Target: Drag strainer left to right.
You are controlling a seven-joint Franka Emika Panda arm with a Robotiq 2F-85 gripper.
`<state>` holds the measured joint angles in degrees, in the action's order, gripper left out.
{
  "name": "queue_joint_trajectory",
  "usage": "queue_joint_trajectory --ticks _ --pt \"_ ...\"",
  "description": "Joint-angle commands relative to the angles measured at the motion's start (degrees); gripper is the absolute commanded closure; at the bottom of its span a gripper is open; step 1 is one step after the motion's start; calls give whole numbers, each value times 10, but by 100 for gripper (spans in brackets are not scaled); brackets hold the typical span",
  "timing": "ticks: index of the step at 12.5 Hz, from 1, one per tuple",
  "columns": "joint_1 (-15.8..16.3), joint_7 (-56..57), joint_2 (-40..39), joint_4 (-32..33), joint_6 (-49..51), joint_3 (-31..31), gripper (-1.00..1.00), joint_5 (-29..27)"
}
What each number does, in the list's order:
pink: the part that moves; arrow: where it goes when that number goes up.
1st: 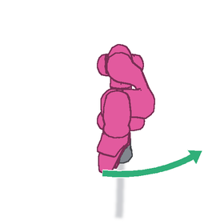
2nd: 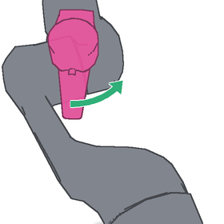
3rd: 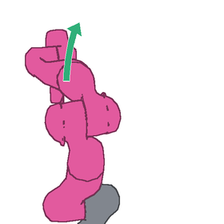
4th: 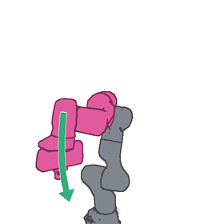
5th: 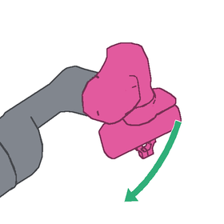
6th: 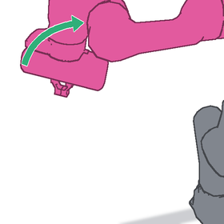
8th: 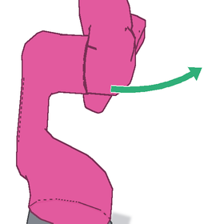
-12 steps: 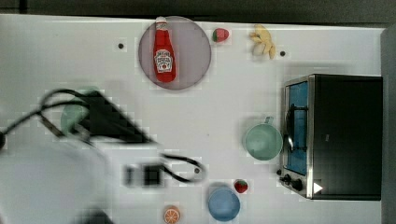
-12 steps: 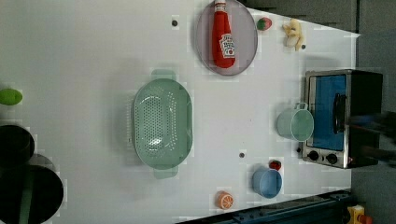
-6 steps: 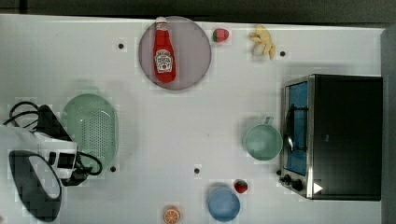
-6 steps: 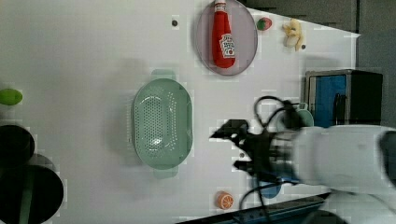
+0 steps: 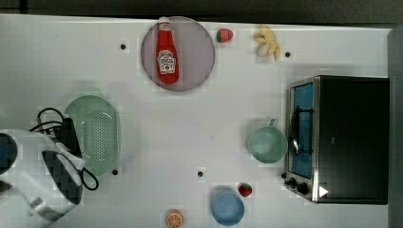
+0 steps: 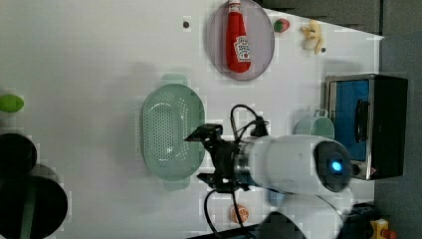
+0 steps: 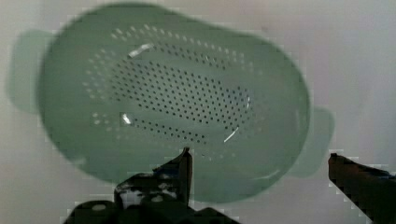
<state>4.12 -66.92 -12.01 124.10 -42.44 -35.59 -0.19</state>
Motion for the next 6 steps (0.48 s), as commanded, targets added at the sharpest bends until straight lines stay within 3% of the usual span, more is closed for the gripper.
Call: queue_joint_trajectory --ticks 1,6 --pt "-9 -91 -49 33 -86 14 -100 16" --pt "-1 -91 -143 35 -189 53 -100 28"
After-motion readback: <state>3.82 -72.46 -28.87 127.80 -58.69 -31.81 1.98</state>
